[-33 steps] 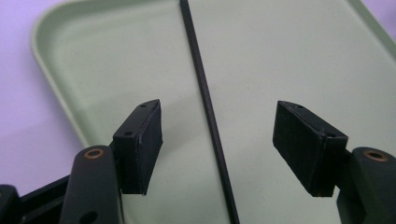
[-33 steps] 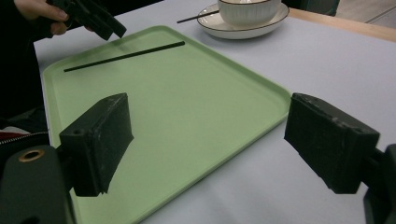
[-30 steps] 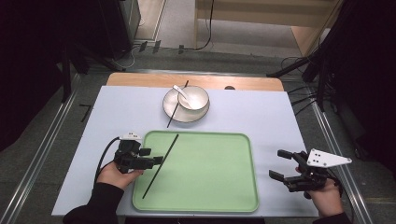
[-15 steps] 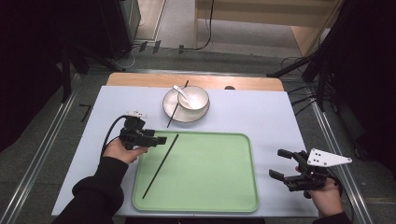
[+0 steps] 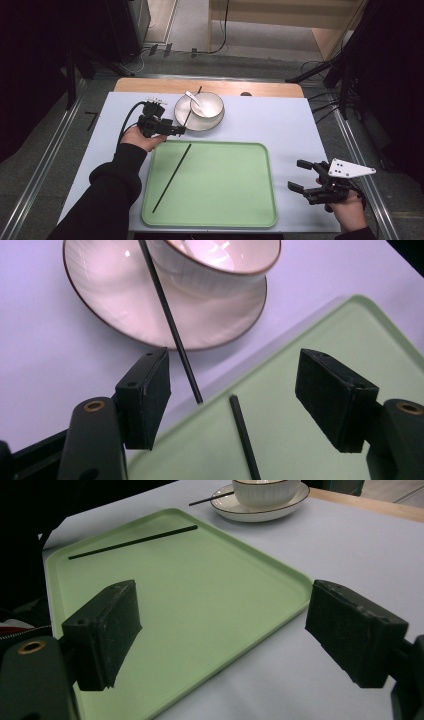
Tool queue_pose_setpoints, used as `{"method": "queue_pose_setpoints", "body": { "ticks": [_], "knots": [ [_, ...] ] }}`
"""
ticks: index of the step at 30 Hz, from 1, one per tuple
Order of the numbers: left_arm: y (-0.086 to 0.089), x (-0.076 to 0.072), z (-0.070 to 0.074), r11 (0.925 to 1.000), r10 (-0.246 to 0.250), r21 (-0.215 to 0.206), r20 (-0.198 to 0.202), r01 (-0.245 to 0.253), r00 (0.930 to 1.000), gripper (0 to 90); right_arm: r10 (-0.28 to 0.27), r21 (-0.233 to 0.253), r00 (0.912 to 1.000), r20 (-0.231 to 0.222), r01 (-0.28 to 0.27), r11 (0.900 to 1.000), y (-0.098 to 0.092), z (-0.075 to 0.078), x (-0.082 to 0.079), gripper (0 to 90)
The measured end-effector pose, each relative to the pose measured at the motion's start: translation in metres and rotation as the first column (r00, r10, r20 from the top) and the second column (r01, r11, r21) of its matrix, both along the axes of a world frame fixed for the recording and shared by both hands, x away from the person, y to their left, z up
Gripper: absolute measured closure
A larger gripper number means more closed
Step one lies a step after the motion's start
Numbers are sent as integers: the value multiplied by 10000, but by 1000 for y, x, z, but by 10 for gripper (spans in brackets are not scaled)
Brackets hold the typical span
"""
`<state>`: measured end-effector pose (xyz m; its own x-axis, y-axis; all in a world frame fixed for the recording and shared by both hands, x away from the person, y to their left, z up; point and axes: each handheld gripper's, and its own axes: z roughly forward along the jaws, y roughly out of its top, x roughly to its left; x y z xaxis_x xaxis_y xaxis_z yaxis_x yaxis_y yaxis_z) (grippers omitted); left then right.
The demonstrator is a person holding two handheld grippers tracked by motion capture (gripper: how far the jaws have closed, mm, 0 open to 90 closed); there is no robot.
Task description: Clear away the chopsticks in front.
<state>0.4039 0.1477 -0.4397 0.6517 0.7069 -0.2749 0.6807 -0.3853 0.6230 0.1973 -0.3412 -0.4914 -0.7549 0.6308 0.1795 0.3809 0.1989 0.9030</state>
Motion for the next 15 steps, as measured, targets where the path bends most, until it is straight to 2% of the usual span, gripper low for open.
{"method": "queue_pose_setpoints", "body": {
  "ticks": [7, 11, 13, 15],
  "knots": [
    [-11, 24, -2, 9998, -103, 173, 232, 99, 9997, 303, 27, -1, 10000, -19, -27, 10000, 0, 0, 0, 148],
    [-16, 35, -5, 9993, 60, 372, 184, -66, 9998, 310, 31, 12, 10000, -28, -31, 10000, 0, 0, 0, 148],
    [-18, 40, -6, 9991, 224, 363, 211, -232, 9995, 317, 31, 10, 10000, -36, -31, 10000, 0, 0, -1, 149],
    [-19, 44, -8, 9992, 383, 139, 182, -386, 9991, 334, 34, -8, 10000, -24, -34, 10000, -1, 0, -1, 148]
  ]
}}
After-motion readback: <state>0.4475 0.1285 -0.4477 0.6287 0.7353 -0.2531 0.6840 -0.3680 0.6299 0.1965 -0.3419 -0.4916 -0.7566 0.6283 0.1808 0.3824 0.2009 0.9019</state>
